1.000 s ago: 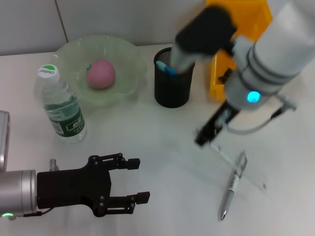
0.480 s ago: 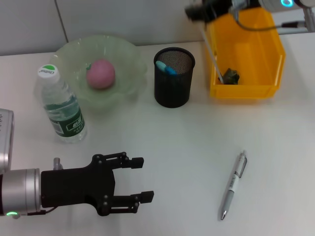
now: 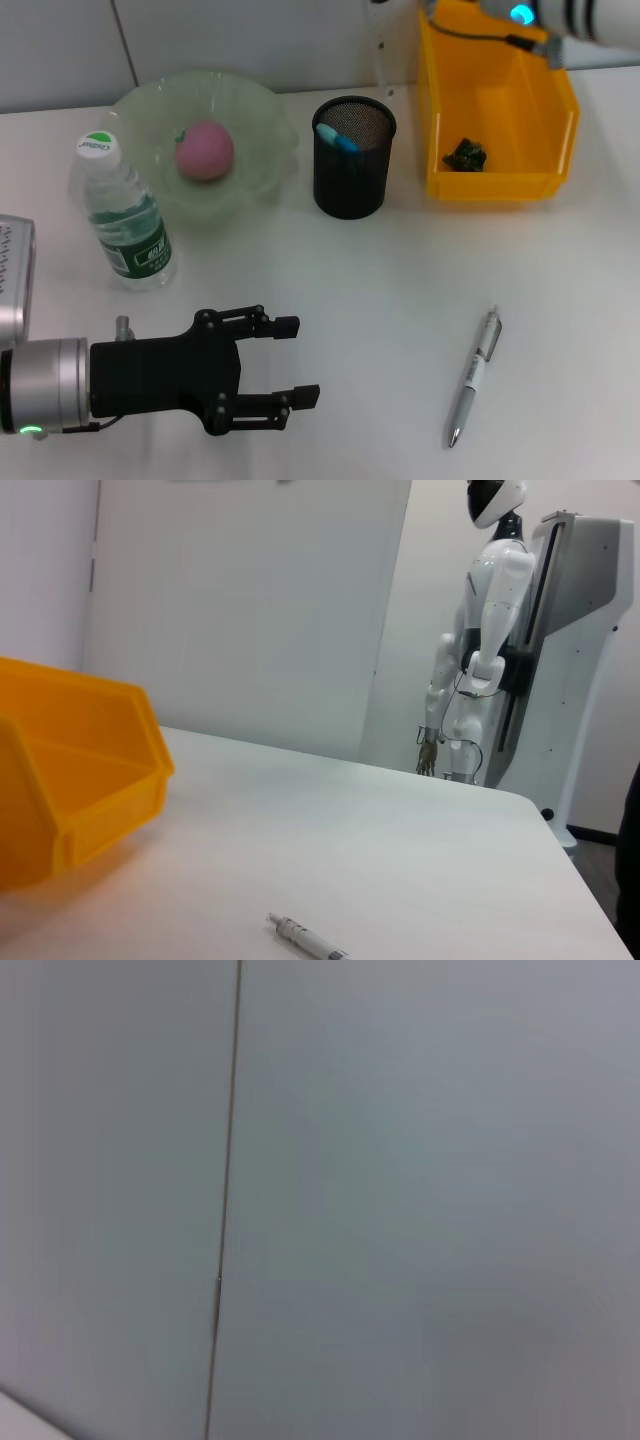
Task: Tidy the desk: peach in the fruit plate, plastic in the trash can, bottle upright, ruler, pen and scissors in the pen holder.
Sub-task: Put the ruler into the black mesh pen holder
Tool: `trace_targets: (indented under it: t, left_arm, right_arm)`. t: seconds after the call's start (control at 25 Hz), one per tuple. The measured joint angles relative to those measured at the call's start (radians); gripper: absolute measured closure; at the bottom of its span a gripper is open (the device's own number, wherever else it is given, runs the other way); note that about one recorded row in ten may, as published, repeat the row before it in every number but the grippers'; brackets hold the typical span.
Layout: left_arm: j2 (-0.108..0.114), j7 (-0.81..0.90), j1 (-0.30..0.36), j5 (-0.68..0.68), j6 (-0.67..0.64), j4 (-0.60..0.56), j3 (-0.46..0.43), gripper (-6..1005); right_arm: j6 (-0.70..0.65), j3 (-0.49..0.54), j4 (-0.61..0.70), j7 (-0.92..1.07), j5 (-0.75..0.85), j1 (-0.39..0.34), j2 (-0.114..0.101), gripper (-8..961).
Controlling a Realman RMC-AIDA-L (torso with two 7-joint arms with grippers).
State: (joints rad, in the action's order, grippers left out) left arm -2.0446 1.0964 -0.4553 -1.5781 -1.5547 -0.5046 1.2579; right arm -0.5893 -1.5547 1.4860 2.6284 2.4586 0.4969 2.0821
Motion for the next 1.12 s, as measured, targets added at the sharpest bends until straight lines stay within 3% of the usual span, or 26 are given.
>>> trace_targets:
  t: [0.36,0.64,1.12]
  left_arm:
    - [-0.002,0.0,-0.005,-0.003,0.004,0.0,0.0,226]
    - [-0.002,0.0,-0.008,-0.003,0.004,0.0,0.0,226]
    - [0.001,0.001,-0.007,-0.001,0.0,0.0,0.0,226]
  right_arm:
    - [0.256,-0.147,-0.095,0.005,-0.04,-0.031,0.003,571]
    - [0.283,-0.16,-0.117,0.007,-0.124,-0.043,0.002,571]
    - [0.362,-0.185,-0.21,0.007,-0.129,-0.042,0.001,570]
